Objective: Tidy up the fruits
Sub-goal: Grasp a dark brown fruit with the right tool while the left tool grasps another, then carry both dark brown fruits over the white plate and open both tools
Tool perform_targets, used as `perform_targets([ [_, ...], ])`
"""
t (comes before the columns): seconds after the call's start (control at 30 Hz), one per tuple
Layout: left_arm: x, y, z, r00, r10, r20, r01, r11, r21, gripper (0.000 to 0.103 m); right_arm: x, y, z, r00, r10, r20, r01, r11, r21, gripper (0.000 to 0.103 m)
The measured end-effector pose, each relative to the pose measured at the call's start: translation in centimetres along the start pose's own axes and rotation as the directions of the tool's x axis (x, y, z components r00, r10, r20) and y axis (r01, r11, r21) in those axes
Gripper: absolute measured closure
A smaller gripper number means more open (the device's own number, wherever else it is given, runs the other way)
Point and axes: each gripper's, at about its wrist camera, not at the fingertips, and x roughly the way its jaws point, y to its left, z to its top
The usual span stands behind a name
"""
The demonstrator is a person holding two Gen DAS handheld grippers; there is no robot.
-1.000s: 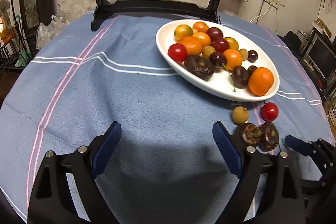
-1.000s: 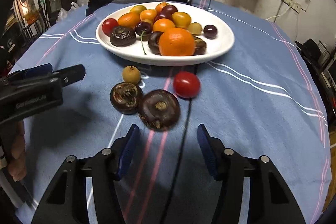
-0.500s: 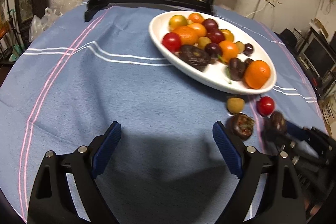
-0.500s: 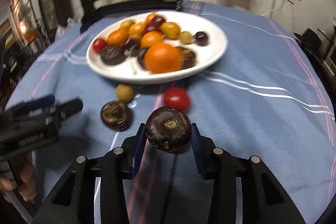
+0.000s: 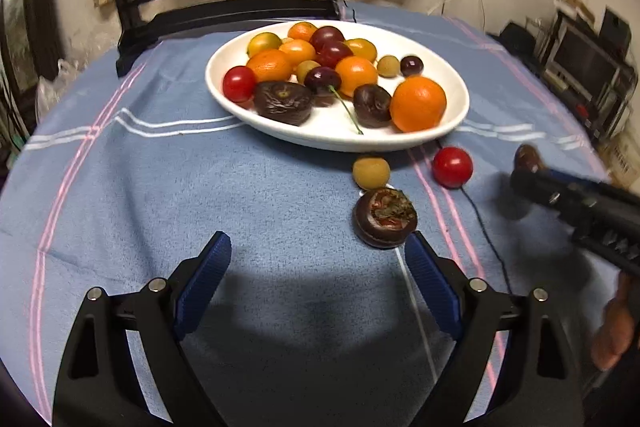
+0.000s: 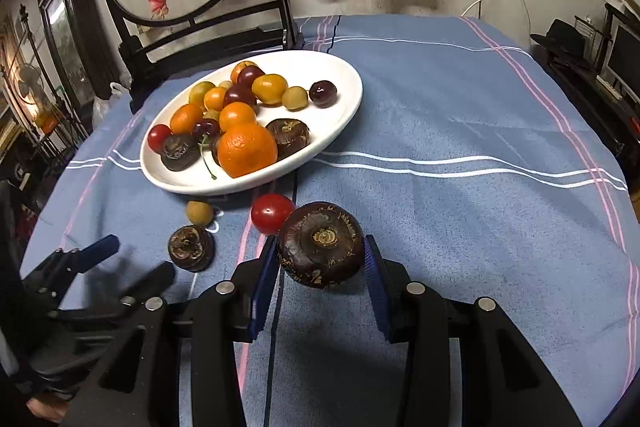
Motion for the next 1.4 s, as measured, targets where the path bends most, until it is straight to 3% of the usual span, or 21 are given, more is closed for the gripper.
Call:
perform_targets([
  [0.2, 1.8, -2.7, 0.5, 0.999, -0.004, -0.052, 0.007, 0.998, 0.066, 0.031, -0.4, 0.2, 0.0, 1.0, 0.023, 0.003, -0.023, 1.0, 0.001, 0.06],
  [0.3, 2.4, -3.8, 1.3, 0.999, -0.024, -0.048, 0.028, 0.996, 0.085, 0.05, -0.3, 0.4, -0.1, 1.0, 0.024, 0.0, -0.024, 1.0, -0.007, 0.06],
  [0.33, 2.4, -4.0, 1.4, 0.998, -0.03, -0.046, 0.034, 0.996, 0.086, 0.064, -0.3, 0.4, -0.1, 1.0, 0.023, -0.003, -0.023, 1.0, -0.01, 0.06],
  [0.63, 0.4, -2.6, 1.3, 0.998, -0.044, -0.042, 0.047, 0.996, 0.076, 0.064, -0.6, 0.5, -0.1, 0.999, 0.034, 0.034, -0.034, 0.999, -0.003, 0.06],
  [0.9, -2.6, 0.3, 5.3, 0.995, -0.066, 0.079, 0.063, 0.997, 0.042, 0.064, -2.1, 1.2, 0.7, 0.989, 0.109, 0.102, -0.113, 0.993, 0.035, 0.06],
  [1.13, 0.5, 1.2, 9.2, 0.996, -0.078, 0.052, 0.079, 0.997, -0.017, 0.064, -1.4, 2.8, 5.5, 0.977, 0.134, 0.164, -0.137, 0.991, 0.007, 0.06],
  [1.4, 3.4, 0.7, 10.4, 0.998, -0.044, 0.045, 0.044, 0.999, -0.018, 0.063, 3.7, 3.1, 9.3, 0.981, 0.133, 0.14, -0.144, 0.987, 0.07, 0.059],
])
